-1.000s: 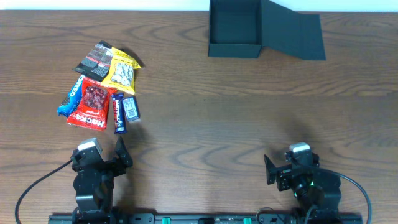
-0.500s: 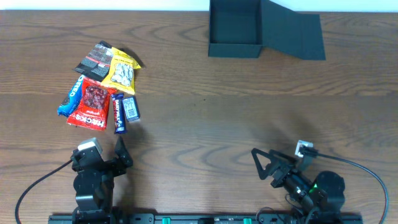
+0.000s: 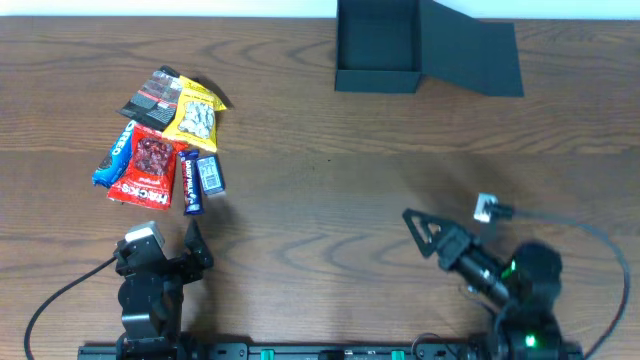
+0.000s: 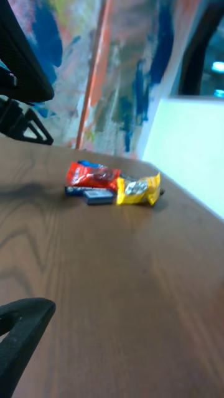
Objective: Pack container
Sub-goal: 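Reach the right gripper to the dark green box lid and grasp it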
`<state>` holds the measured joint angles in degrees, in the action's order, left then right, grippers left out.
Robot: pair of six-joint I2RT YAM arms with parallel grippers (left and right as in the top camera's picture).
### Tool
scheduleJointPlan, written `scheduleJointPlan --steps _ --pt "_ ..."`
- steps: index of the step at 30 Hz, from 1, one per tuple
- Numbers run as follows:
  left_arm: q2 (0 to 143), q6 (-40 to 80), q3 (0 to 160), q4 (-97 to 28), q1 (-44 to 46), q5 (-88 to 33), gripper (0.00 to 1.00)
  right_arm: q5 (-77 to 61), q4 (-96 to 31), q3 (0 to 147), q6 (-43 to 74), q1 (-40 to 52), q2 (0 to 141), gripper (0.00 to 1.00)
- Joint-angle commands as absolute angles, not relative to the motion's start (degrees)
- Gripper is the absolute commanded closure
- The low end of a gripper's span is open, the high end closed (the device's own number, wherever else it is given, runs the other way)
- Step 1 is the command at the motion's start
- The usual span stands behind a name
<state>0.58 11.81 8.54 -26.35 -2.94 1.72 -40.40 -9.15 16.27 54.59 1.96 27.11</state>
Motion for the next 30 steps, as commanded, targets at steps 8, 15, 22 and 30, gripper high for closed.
scheduleJointPlan --steps 8,15,22,30 --pt "0.25 11.6 7.49 -26.33 -2.98 1.87 0.05 -27.59 -19.0 49.56 49.39 5.76 66.46 0.05" --pt "0.25 11.6 7.49 -26.33 -2.98 1.87 0.05 -8.05 -28.99 74.81 63.48 14.44 91.88 0.07" --pt "0.25 11.6 7.49 -26.33 -2.98 1.87 0.05 -6.57 -38.06 104.6 73.78 15.77 118.41 0.1" --pt "0.25 11.6 7.49 -26.33 -2.98 1.87 0.05 -6.42 -48.01 126.45 79.4 13.26 136.38 0.11"
